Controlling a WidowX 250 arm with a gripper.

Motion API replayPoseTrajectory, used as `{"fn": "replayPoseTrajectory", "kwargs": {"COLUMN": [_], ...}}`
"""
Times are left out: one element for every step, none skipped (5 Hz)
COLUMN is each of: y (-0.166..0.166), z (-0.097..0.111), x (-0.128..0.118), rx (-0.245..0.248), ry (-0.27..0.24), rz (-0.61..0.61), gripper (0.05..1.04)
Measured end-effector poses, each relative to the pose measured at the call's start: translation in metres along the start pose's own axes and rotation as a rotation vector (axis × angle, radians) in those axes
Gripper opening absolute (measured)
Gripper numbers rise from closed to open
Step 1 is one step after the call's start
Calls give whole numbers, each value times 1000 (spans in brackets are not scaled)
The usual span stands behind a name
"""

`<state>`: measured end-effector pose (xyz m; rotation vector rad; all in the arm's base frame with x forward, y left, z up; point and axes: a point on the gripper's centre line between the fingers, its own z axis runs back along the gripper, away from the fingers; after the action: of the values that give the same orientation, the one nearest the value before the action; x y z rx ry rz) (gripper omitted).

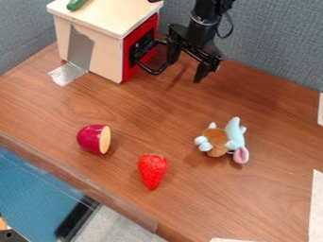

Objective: Open the drawer

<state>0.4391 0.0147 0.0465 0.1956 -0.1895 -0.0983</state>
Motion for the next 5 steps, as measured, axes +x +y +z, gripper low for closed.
{"fn": "replayPoseTrajectory", "kwargs": {"y": [5, 10, 16, 18, 18], "z": [-10, -15, -15, -15, -15], "x": [12, 17, 19, 20, 20], "rx": [36, 68, 83, 91, 57], "ry": [8, 15, 15, 10, -3], "rz": [-6, -9, -3, -2, 21], "gripper": [999, 999, 999, 999, 999]}}
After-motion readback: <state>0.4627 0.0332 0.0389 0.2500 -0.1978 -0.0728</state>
